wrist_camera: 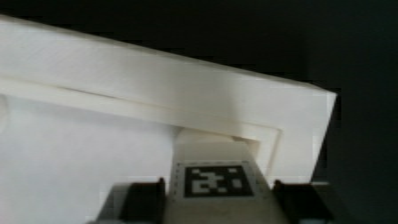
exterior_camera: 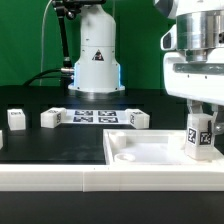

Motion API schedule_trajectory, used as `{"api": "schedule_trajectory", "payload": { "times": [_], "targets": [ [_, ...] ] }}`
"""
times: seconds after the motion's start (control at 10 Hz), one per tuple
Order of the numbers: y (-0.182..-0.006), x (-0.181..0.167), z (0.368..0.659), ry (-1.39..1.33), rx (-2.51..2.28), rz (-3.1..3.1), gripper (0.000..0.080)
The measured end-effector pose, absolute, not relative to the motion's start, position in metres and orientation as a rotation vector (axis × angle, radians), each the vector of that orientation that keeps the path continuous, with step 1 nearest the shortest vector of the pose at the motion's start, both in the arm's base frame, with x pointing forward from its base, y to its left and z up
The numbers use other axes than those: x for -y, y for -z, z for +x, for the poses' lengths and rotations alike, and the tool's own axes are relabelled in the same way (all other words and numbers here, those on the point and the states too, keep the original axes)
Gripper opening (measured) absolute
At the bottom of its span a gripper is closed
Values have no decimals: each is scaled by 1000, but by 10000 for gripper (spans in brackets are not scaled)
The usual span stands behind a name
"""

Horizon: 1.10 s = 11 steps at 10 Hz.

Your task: Assemble one leg

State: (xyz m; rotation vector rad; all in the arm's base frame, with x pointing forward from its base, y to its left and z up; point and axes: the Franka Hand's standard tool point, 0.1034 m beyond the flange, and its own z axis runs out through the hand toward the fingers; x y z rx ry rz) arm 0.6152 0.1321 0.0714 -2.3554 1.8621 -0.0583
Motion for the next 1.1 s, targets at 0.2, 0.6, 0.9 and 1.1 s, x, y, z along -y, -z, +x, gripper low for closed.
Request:
{"api": "schedule_trajectory", "payload": {
  "times": [0.2, 0.6, 0.9, 1.1],
  "targets": [
    [-71, -130, 615, 66, -1743, -2450, 365],
    [-72, -133, 617, 62, -1345, -2715, 645],
    [-73, -136, 618, 8, -942, -2921, 649],
    [-72, -131, 623, 24, -672, -3011, 649]
  ]
}}
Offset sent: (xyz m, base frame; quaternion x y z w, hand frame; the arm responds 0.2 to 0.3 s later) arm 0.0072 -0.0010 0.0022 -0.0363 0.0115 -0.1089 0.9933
